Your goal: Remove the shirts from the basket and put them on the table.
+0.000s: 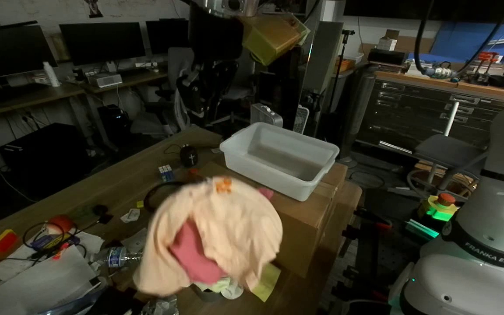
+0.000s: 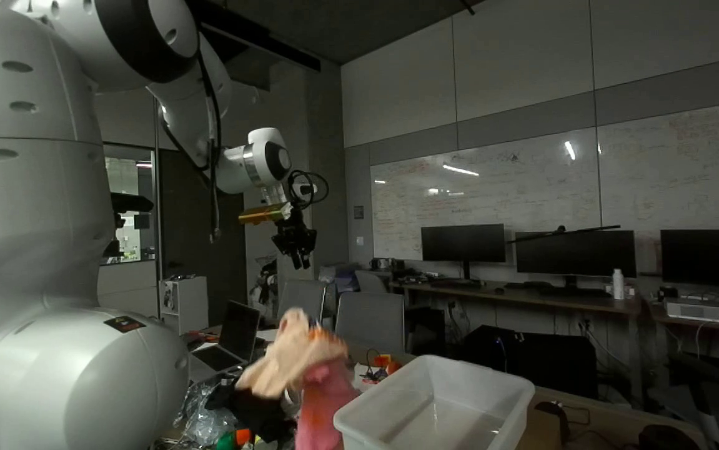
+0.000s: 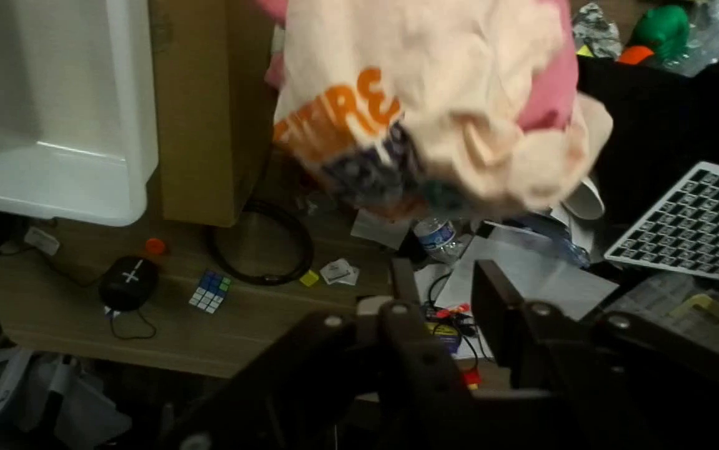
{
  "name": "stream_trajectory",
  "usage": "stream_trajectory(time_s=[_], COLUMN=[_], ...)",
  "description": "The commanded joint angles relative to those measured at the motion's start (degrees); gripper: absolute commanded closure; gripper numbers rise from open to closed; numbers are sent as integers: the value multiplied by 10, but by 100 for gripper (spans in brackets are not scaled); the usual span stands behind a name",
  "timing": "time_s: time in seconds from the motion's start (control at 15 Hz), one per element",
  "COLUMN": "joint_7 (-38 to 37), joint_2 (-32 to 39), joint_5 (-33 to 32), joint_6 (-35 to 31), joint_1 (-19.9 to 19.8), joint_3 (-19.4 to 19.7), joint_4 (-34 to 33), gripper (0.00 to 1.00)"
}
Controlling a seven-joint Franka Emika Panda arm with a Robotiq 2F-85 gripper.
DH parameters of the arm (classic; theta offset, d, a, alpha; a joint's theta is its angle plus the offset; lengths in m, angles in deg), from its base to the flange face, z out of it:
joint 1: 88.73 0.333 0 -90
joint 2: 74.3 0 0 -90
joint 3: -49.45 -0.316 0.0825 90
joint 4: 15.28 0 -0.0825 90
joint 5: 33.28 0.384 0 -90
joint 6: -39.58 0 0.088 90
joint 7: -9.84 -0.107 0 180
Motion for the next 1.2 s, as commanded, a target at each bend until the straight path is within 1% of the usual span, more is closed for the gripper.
stream_trajectory(time_s=[0.0, 0.07, 0.13, 0.2, 0.33, 0.47, 0.67, 0.8, 1.0, 1.13], joint_7=[-1, 1, 5, 9, 15, 46, 117, 151, 194, 210], joint_2=[12, 14, 17, 21, 19, 9, -19, -34, -74, -102], joint_5=[-64, -74, -81, -89, -106, -103, -85, -85, -76, -69], joint_6=[26, 44, 65, 104, 172, 219, 242, 236, 208, 195], joint_1=[1, 1, -1, -3, -12, -23, -45, -61, -89, -105], joint_3=[-4, -3, 1, 5, 17, 38, 78, 104, 144, 166], joint_4=[-12, -14, -16, -19, -12, 7, 52, 83, 142, 174], gripper=[39, 30, 23, 15, 2, 0, 0, 0, 0, 0])
